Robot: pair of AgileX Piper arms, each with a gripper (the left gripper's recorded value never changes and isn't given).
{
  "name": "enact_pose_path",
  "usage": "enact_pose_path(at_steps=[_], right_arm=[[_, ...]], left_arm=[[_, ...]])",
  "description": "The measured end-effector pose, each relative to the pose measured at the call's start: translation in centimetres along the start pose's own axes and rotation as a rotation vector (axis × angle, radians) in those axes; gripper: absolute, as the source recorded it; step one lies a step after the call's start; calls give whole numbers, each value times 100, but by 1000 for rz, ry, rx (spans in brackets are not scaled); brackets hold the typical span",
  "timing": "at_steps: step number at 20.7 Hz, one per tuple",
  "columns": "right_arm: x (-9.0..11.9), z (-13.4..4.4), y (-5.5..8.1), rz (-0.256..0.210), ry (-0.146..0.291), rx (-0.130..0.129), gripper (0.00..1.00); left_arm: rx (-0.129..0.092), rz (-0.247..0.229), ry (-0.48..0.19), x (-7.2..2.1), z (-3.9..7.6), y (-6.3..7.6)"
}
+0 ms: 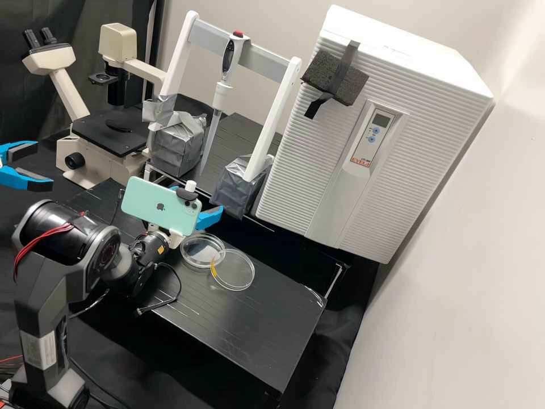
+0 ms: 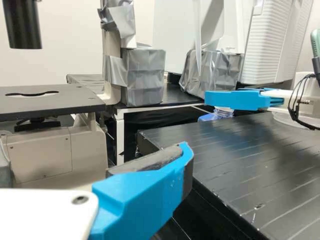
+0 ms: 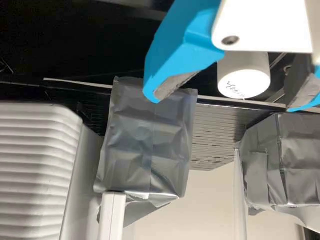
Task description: Open the bottle
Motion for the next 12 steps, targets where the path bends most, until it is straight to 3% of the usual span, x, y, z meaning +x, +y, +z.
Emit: enact_pose_path(at_steps=[12], right_arm=[[32,4,-4,1,-1,1,0]], left_arm=[[6,-2,-8,6,14,-5]])
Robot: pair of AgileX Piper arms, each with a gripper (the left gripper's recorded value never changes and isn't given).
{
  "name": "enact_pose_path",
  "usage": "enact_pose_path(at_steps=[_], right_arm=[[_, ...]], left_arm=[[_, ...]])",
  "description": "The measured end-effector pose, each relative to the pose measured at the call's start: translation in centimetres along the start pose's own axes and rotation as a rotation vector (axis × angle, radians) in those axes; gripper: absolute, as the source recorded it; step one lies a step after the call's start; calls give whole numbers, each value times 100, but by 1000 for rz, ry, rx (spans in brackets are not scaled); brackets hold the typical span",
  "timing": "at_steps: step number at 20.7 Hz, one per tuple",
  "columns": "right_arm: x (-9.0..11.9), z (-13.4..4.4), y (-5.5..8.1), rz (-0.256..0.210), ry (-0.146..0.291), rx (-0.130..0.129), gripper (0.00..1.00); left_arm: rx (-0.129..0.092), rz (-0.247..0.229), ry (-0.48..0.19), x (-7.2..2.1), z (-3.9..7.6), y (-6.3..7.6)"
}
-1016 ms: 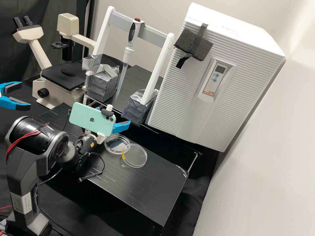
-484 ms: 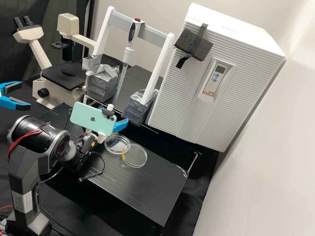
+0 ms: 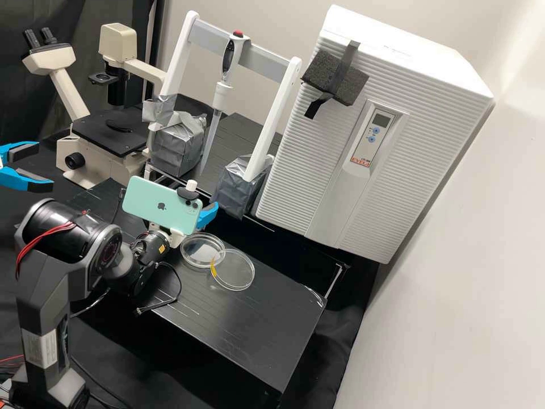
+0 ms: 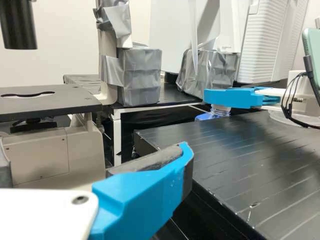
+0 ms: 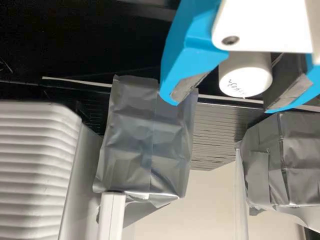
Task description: Open the bottle
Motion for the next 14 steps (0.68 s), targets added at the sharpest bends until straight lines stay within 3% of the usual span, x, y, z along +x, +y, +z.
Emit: enact_pose_path(at_steps=[8,11,14], right_arm=[[0,-1,-1,-1,1,-1,0],[0,-5,-5,-3,3,-1,0],[-1,-19,-19,-6,7,0,0]], left_arm=[[1,0,0,0,0,0],[18,0,0,0,0,0],[21,0,0,0,0,0]])
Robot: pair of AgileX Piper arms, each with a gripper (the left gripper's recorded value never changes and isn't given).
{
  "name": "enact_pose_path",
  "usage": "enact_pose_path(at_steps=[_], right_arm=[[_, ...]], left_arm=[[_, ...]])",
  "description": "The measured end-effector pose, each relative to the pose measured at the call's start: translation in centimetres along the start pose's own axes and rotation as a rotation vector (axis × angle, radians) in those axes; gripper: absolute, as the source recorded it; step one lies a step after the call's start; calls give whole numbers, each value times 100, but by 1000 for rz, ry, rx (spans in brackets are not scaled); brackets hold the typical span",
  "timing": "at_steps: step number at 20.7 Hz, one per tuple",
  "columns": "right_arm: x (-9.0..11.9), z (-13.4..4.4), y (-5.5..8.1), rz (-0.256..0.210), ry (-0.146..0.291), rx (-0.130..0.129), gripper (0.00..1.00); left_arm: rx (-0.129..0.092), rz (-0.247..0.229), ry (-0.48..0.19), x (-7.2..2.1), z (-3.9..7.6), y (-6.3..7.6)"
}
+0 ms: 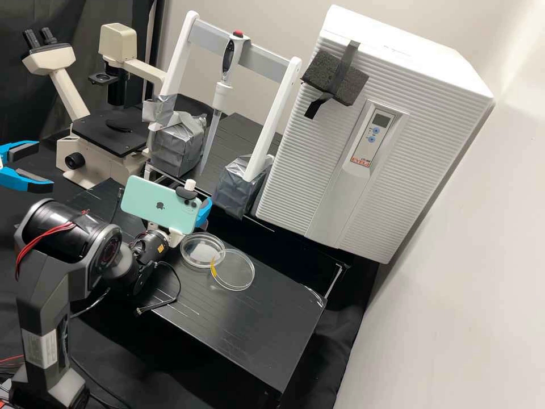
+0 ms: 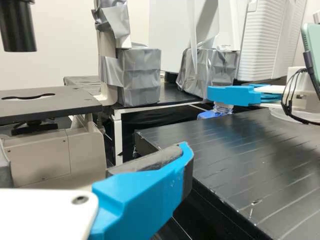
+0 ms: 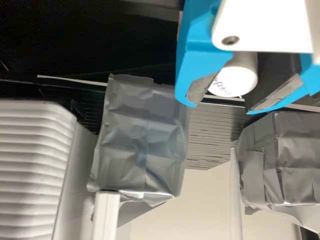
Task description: Open the bottle
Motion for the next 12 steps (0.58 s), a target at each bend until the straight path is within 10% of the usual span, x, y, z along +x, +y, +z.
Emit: enact_pose_path(at_steps=[12], right_arm=[[3,-41,-35,-9,9,6,0]], left_arm=[[-1,-1,0,-2,1,-3]])
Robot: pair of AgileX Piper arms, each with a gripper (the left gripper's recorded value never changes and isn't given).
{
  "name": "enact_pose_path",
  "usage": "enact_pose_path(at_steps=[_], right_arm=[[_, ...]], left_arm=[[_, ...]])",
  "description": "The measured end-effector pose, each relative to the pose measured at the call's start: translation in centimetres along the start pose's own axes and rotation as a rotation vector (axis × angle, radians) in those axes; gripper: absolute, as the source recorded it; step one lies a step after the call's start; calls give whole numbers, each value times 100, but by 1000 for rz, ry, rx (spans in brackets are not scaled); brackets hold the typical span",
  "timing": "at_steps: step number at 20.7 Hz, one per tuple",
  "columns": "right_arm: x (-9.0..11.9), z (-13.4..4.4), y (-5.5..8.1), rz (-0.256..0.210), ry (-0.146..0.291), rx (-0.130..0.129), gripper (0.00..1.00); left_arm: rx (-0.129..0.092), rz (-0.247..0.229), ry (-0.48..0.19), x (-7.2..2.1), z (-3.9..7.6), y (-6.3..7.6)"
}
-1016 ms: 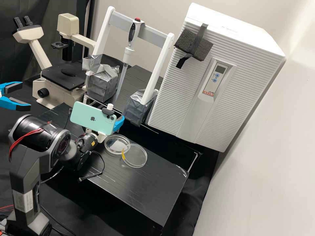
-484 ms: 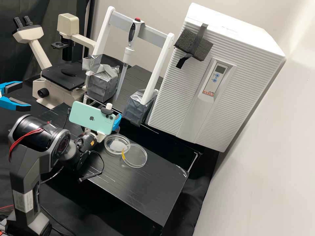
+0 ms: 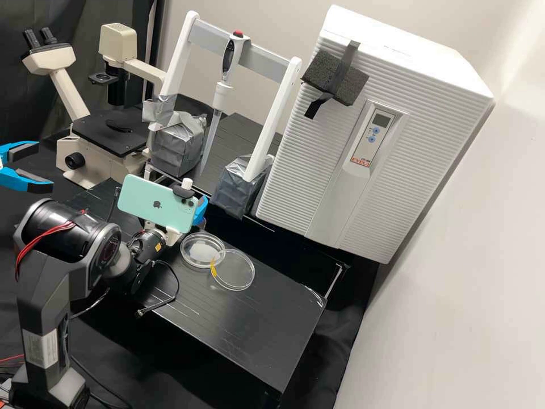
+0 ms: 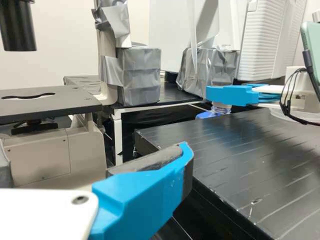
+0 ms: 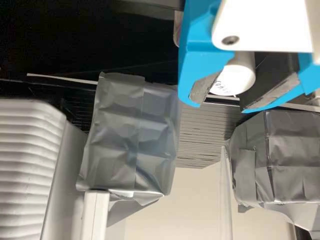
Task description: Open the bottle
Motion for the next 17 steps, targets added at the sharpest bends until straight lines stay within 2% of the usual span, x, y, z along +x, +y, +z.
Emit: enact_pose_path(at_steps=[12,17], right_arm=[[4,-21,1,3,-2,-6,0],[-38,-117,103,38,32,-3,0]], left_arm=[[2,-1,-2,2,4,-1],[2,-3,-11,8,20,-6]])
